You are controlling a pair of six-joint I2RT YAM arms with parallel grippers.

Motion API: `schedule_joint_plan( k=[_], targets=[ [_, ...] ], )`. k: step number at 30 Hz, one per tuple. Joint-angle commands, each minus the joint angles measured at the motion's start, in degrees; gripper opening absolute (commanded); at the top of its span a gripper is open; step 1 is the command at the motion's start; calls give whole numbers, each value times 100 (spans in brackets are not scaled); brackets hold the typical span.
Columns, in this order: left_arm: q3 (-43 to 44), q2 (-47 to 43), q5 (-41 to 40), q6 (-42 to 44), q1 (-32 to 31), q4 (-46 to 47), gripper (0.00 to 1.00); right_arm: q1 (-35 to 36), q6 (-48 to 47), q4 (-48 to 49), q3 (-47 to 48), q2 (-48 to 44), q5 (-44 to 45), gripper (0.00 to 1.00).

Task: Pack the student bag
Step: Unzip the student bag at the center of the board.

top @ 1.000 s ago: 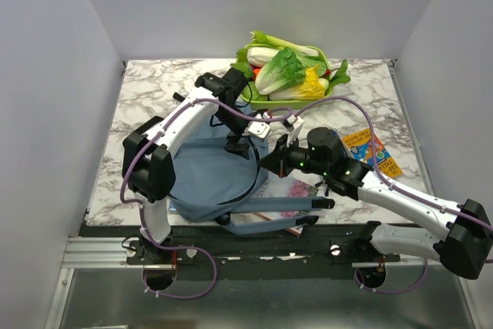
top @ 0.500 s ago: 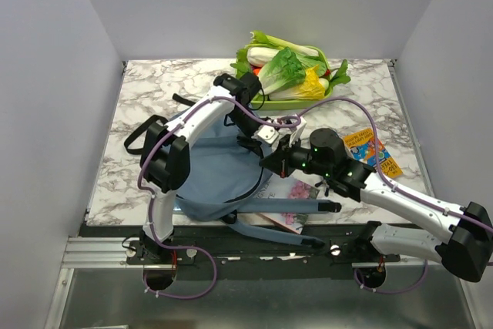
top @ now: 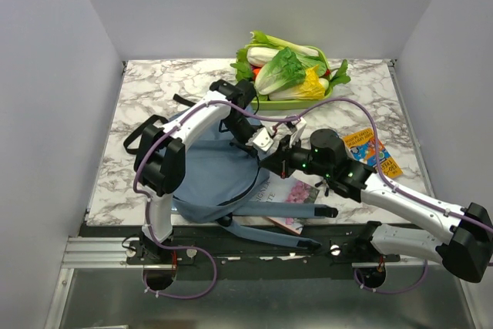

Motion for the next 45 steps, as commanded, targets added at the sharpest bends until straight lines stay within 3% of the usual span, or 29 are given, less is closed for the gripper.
schedule_joint_plan(
  k=[1,8,12,16,26,32,33,34,35,39,40,42,45],
  targets=[
    [-216,-180,-182,-221,-72,452,0,46,-59,288,85,-205,-90,1],
    [-85,-330,-779,-1846,51,1517,0,46,-120,139,76,-267,24,1],
    [170,-383,-1288,-3259,463,2080,0,46,-147,-1,50,-311,147,1],
    [363,-558,-1632,-4007,850,2344,0,46,-155,-98,-12,-372,349,1],
    [688,-515,-2652,-5555,1536,2318,0,55,-208,-502,278,-162,700,1],
    [523,-768,-1845,-5487,1589,1800,2,55,-304,-529,568,5,1016,2],
    [452,-831,-1644,-5452,1563,1800,2,46,-409,-546,629,92,1104,6],
    [399,-866,-1537,-5304,1546,1669,2,46,-515,-581,804,137,1114,21],
    [364,-936,-1449,-5293,1537,1642,1,55,-629,-634,945,189,1131,27],
    [180,-1059,-1404,-5214,1458,1606,0,55,-1331,-1353,1709,462,1185,43],
    [49,-1103,-1430,-5206,1440,1693,0,55,-1438,-1494,1885,628,1158,53],
    [-49,-1191,-1474,-5214,1423,1799,0,46,-1622,-1993,2403,857,1070,61],
    [-172,-1236,-1457,-5240,1414,1931,0,46,-1527,-2329,2825,1322,667,77]
  ],
)
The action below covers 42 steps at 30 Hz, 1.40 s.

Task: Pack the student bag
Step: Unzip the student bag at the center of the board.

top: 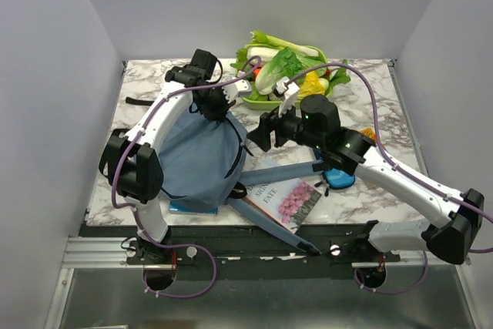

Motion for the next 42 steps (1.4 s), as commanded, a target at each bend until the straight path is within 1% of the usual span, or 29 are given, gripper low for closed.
schedule_joint_plan(
  k=[1,4,9,12,13,15,16,19,24,26,27,28,30,31,32,33,34,35,36,37,39,41,42],
  targets=[
    [-146,-346,252,-43,-22,220,0,20,-242,-977,604,558,-383,82],
    [-199,-355,235,-61,-31,325,0,29,-31,-1206,754,849,-516,86],
    [-252,-390,191,-69,-40,449,0,20,40,-1382,684,989,-779,85],
    [-261,-372,191,-87,-40,493,0,29,75,-1391,613,1069,-981,79],
    [-269,-364,173,-87,-49,519,0,20,93,-1400,613,1113,-1008,74],
    [-270,-363,164,-96,-57,537,0,20,119,-1400,613,1166,-1061,69],
    [-269,-346,164,-96,-57,554,0,20,119,-1391,613,1218,-1052,64],
    [-261,-346,173,-122,-75,537,0,20,119,-1391,631,1306,-1043,60],
    [-261,-346,182,-122,-101,545,0,20,102,-1383,692,1499,-1069,57],
    [-287,-363,182,-131,-101,563,0,20,111,-1365,710,1543,-1069,53],
    [-287,-364,182,-131,-101,572,0,20,119,-1330,710,1570,-1061,50],
    [-296,-364,199,-131,-101,572,0,29,145,-1295,684,1570,-1043,40],
    [-331,-390,208,-140,-110,563,0,20,181,-1155,622,1544,-1026,29],
    [-348,-399,217,-61,-119,528,0,29,233,-1110,587,1509,-1043,16],
    [-375,-434,235,-17,-136,510,1,29,260,-1058,491,1474,-1034,9],
    [-392,-460,252,1,-137,510,7,29,277,-953,438,1456,-1026,4],
    [-436,-469,270,36,-145,484,10,29,330,-917,394,1404,-1008,1],
    [-436,-495,296,132,-145,449,13,20,356,-891,306,1386,-982,1],
    [-436,-504,322,202,-145,405,24,20,365,-847,262,1359,-929,1],
    [-436,-522,410,273,-137,309,30,29,400,-829,218,1350,-894,1],
    [-445,-618,611,755,-110,142,38,20,427,-785,87,1306,-824,1],
    [-629,-863,1129,1263,-84,-78,43,20,462,-697,7,1236,-780,1],
    [-752,-978,1314,1867,-84,-139,49,20,488,-645,-54,1219,-727,1]
  ],
)
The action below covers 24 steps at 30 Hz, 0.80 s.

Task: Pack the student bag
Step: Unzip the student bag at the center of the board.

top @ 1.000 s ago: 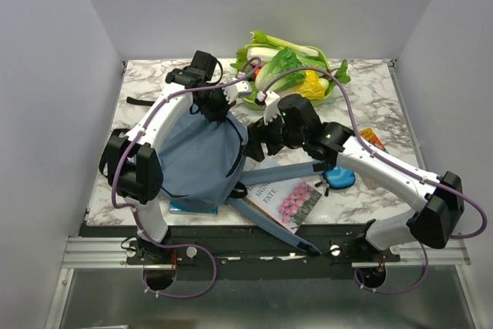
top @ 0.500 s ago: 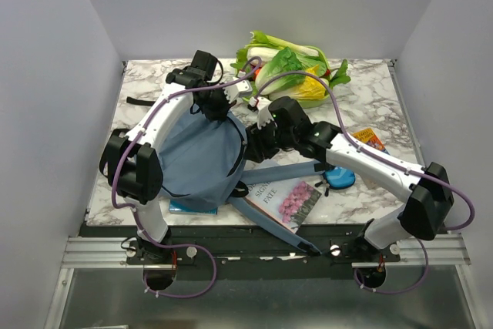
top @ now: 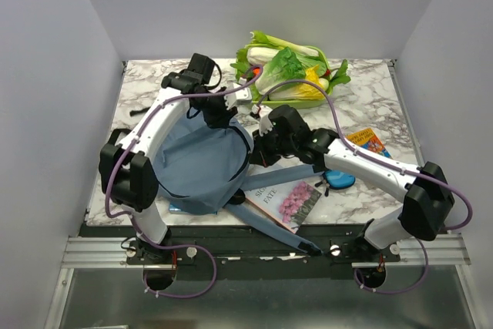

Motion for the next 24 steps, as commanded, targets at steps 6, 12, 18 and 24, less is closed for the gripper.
schedule_joint_plan(
  k=[6,12,18,24],
  targets=[
    [-1312,-1215,1851,3043,-66,-287,67,20,191,451,-324,-371,207,0],
    [-995,-634,1870,3361,-277,-403,69,20,279,548,-465,-424,189,1],
    [-890,-318,1737,3712,-585,-358,70,20,367,768,-614,-547,119,1],
    [-652,8,1720,3905,-699,-463,69,29,438,882,-676,-564,84,1]
  ],
)
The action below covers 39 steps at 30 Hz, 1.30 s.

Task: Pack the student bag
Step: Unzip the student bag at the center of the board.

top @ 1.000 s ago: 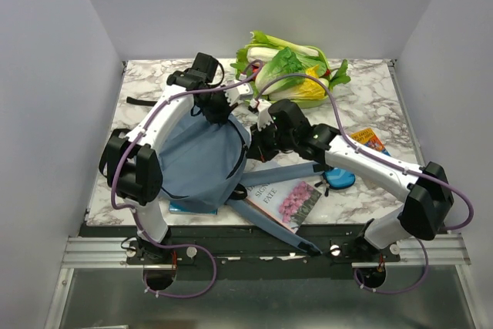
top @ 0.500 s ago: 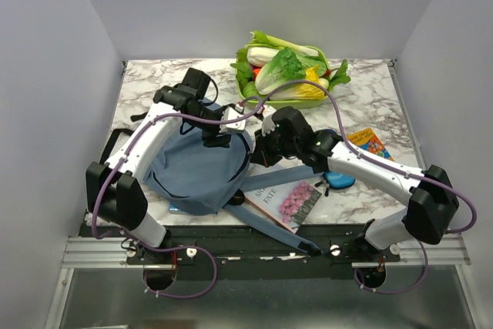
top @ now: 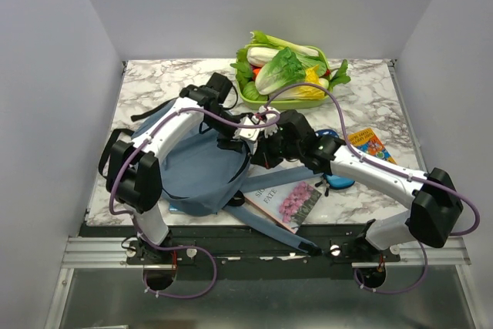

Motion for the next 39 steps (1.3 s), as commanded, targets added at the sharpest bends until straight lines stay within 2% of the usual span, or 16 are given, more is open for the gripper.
schedule_joint_plan(
  k=[1,5,11,18,20,21,22,30,33,37,39],
  targets=[
    [255,231,223,570,-92,-216,69,20,118,296,-107,-167,-54,1],
    [369,459,196,878,-110,-585,61,29,162,367,-143,-184,-19,1],
    [571,705,196,1142,-110,-999,36,29,189,420,-143,-289,69,1],
    [835,864,266,1160,-118,-1254,21,20,320,525,-178,-360,183,1],
    [818,864,258,959,-110,-1062,14,20,400,613,-283,-395,210,1],
    [791,855,275,810,-110,-939,0,20,426,648,-327,-456,244,1],
    [809,855,327,347,-75,-642,0,29,505,735,-432,-492,271,1],
    [941,899,732,-1713,277,547,0,20,1041,1149,-986,-650,517,0],
    [905,890,653,-2492,409,1082,0,29,1217,1263,-1135,-729,605,1],
    [905,908,748,-3059,654,1558,0,20,1331,1281,-1241,-904,728,1],
    [1133,995,1117,-2483,751,904,0,20,1305,1281,-1250,-966,772,1]
  ],
)
